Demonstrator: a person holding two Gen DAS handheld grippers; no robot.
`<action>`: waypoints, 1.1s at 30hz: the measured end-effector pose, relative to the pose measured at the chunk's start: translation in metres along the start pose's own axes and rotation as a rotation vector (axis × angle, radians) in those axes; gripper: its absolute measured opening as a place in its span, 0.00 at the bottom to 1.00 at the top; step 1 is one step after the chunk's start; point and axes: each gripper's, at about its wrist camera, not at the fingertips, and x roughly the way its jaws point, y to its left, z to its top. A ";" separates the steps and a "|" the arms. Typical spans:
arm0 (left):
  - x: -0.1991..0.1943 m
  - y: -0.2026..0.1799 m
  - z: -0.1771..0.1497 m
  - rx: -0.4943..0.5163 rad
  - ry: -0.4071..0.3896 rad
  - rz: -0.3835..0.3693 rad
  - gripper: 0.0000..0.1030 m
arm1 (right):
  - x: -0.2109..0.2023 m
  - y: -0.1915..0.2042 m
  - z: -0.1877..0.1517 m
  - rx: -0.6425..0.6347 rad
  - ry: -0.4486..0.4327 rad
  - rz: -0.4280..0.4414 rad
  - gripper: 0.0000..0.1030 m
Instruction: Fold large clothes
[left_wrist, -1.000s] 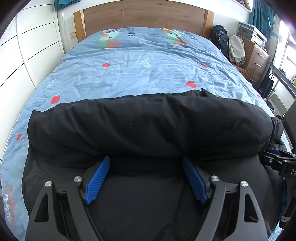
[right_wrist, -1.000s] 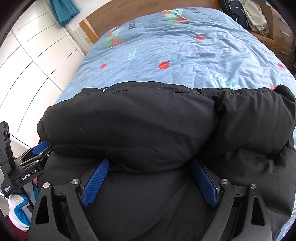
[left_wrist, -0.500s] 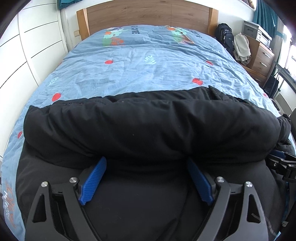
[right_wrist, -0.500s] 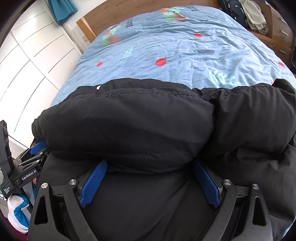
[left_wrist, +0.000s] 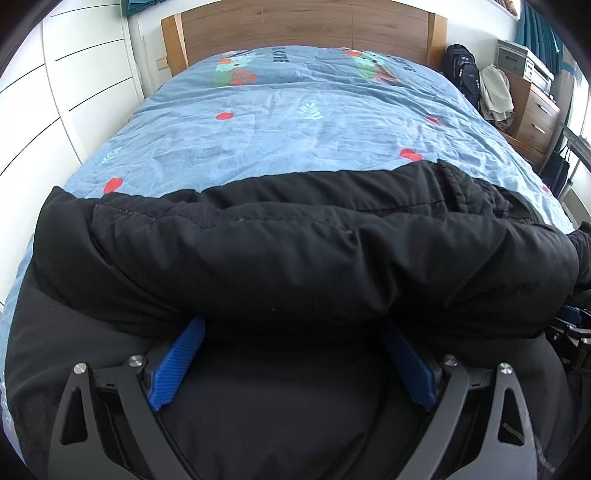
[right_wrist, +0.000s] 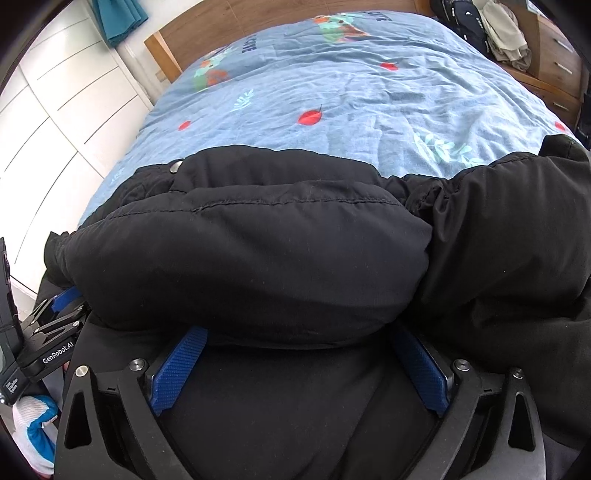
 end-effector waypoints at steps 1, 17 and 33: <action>0.001 -0.001 -0.001 0.001 0.002 0.005 0.95 | 0.002 0.000 0.000 -0.002 -0.001 -0.006 0.97; -0.074 0.009 0.015 0.015 0.017 -0.083 0.95 | -0.083 -0.018 0.016 -0.026 -0.043 -0.076 0.98; 0.027 -0.025 0.054 -0.022 0.119 -0.152 1.00 | -0.017 -0.090 0.018 0.048 0.045 -0.133 0.99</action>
